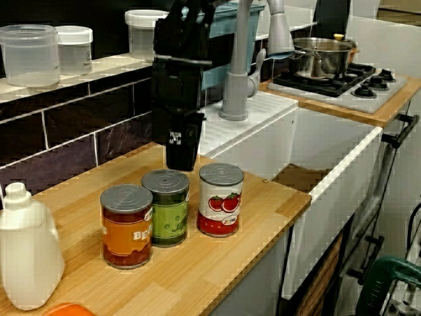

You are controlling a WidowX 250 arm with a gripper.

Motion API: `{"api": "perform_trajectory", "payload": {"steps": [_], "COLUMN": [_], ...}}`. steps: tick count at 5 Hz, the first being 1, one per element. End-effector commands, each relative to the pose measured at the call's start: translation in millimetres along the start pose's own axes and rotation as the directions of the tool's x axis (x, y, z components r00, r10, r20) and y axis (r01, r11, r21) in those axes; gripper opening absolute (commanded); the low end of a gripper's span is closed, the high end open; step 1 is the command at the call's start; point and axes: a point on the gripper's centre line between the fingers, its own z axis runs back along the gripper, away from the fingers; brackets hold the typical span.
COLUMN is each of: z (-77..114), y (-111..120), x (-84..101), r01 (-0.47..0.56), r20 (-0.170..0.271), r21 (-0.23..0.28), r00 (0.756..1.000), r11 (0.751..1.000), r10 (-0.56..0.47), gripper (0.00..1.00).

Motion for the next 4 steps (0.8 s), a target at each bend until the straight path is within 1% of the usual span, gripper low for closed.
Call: {"api": "perform_trajectory", "payload": {"steps": [1, 2, 3, 4], "z": [44.8, 58.5, 68.9, 78.1], "y": [7.0, 9.6, 17.7, 26.7], "x": [11.8, 9.7, -1.2, -19.6], "r01": [-0.054, -0.066, -0.06, -0.025], "r20": [0.037, 0.03, 0.02, 0.012], "r21": [-0.091, -0.132, -0.144, -0.167], "r00": [0.998, 0.997, 0.998, 1.0], "r11": [0.994, 0.989, 0.988, 0.986], "r10": [0.058, 0.07, 0.064, 0.027], "gripper": [1.0, 1.0, 1.0, 1.0]}}
